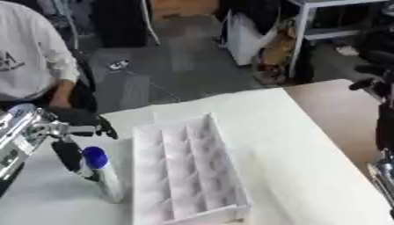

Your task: Pick up objects on the table and place them in the box.

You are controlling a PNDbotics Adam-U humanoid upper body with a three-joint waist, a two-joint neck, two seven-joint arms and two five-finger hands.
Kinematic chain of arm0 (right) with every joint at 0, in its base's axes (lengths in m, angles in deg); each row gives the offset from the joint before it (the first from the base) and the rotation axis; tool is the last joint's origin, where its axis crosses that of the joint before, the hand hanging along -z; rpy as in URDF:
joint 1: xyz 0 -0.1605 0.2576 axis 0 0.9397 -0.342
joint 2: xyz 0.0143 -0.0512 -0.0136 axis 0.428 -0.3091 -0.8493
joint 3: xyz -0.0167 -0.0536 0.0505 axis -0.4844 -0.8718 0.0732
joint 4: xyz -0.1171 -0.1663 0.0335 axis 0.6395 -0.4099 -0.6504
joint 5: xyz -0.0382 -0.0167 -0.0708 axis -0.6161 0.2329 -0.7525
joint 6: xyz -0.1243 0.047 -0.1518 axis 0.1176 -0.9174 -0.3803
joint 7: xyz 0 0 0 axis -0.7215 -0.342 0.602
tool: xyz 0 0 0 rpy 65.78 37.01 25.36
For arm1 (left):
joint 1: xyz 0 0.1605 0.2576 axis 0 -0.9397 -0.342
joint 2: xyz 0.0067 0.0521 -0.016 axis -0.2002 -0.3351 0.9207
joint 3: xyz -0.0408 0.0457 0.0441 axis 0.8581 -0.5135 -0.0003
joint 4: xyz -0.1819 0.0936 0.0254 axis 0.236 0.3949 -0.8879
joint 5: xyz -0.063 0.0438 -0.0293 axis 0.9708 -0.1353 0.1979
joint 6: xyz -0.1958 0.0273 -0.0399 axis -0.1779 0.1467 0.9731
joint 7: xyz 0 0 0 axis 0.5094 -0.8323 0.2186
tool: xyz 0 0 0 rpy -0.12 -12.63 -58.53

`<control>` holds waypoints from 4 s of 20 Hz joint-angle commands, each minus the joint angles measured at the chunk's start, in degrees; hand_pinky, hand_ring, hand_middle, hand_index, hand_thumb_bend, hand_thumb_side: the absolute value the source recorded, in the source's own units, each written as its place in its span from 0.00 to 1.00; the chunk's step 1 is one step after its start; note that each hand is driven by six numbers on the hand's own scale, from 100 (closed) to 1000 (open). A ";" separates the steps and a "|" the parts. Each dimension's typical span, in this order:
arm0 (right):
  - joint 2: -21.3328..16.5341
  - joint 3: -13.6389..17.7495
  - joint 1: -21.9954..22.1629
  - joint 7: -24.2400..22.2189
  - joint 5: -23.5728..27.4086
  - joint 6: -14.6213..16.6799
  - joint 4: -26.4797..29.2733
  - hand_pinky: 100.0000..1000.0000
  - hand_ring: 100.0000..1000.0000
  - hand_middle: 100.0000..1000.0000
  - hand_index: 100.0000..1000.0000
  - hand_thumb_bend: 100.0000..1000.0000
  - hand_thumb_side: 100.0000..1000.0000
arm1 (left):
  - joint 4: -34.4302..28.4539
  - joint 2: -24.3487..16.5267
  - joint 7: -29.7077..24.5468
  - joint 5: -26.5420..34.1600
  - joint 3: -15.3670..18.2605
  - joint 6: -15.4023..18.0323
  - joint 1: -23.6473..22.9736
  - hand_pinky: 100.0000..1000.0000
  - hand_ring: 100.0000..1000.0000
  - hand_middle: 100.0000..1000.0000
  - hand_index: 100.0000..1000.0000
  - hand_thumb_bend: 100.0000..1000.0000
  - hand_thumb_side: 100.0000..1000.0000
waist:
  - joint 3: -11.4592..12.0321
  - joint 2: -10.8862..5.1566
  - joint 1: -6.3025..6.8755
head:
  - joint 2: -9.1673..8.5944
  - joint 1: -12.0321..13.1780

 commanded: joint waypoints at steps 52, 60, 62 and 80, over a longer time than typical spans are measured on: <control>-0.97 0.50 -0.38 -0.81 1.42 0.14 0.15 0.43 0.63 0.67 0.75 0.00 0.87 | -12.33 -1.55 1.44 14.41 7.04 2.60 2.10 0.00 0.00 0.19 0.45 0.09 0.52 | 0.58 -1.62 -0.01 | -0.50 -0.41; -0.74 0.38 -0.61 -1.03 1.45 0.16 0.11 0.43 0.63 0.67 0.75 0.00 0.87 | -10.87 1.43 13.58 19.01 4.54 10.28 3.86 0.00 0.00 0.20 0.45 0.08 0.55 | 0.10 -1.54 -0.14 | -0.50 -0.36; -0.70 0.35 -0.69 -1.09 1.47 0.16 0.11 0.43 0.63 0.67 0.75 0.00 0.87 | -9.82 2.35 14.75 18.82 3.92 11.16 4.36 0.00 0.00 0.20 0.45 0.08 0.55 | -0.08 -1.48 -0.16 | -0.48 -0.30; -0.55 0.26 -1.10 -1.40 1.50 0.20 0.00 0.44 0.63 0.67 0.75 0.00 0.87 | -5.35 5.98 14.81 8.69 2.63 11.40 6.86 1.00 1.00 1.00 1.00 1.00 1.00 | -0.70 -1.09 0.17 | -0.66 -0.26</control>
